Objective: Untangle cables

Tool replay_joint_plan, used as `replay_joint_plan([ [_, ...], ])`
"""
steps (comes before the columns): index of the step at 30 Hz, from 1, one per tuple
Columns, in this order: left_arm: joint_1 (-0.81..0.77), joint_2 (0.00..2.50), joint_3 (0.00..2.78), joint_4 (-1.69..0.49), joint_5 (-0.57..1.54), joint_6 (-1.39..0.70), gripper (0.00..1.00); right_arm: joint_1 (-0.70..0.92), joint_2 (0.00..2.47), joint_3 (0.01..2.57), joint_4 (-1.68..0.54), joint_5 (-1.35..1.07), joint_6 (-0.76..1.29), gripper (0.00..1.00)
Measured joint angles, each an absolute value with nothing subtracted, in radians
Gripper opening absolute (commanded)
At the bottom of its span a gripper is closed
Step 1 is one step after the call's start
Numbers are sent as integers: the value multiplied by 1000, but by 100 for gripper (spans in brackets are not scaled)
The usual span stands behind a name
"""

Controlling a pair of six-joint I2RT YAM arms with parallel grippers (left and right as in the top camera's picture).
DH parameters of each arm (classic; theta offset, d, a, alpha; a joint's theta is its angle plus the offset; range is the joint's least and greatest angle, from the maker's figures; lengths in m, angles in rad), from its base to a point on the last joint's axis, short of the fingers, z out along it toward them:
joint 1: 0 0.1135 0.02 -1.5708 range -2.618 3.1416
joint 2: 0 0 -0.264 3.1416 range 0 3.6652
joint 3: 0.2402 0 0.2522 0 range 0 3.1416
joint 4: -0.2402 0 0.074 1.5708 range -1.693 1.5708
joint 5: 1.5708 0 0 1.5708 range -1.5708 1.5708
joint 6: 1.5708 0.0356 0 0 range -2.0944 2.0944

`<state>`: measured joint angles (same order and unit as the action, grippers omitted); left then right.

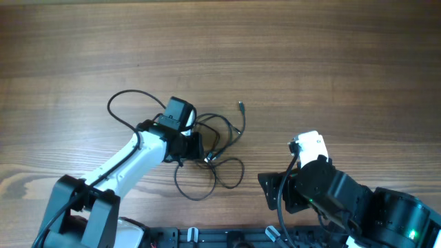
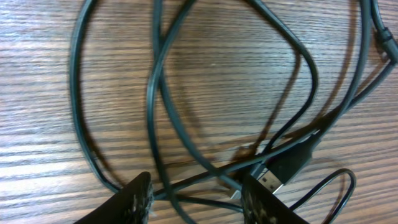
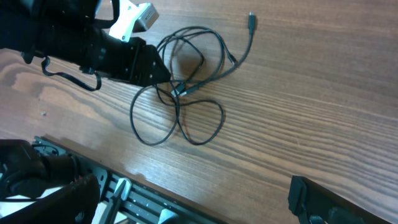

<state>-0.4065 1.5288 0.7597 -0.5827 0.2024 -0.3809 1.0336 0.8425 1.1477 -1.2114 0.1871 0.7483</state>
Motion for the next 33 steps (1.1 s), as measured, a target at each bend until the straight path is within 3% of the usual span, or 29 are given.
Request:
replay_joint_plan([
  [3, -440, 1529, 760, -570, 172, -391, 38, 1034, 842, 1148, -1230, 184, 762, 99],
  [6, -444, 1529, 760, -567, 154, -404, 9, 1034, 842, 1148, -1246, 183, 767, 100],
  [7, -444, 1529, 760, -567, 150, -400, 4, 1034, 842, 1148, -1246, 183, 768, 100],
  [18, -444, 1514, 767, -611, 183, -406, 4, 1034, 842, 1148, -1279, 166, 775, 100],
  [22, -445, 1317, 953, -735, 249, -398, 4, 1034, 843, 1148, -1309, 196, 775, 100],
  [26, -445, 1063, 1147, -714, 260, -375, 4, 1034, 843, 1148, -1318, 220, 775, 100],
  [33, -445, 791, 1228, -430, 258, -367, 4, 1034, 934, 1148, -1315, 229, 758, 100],
])
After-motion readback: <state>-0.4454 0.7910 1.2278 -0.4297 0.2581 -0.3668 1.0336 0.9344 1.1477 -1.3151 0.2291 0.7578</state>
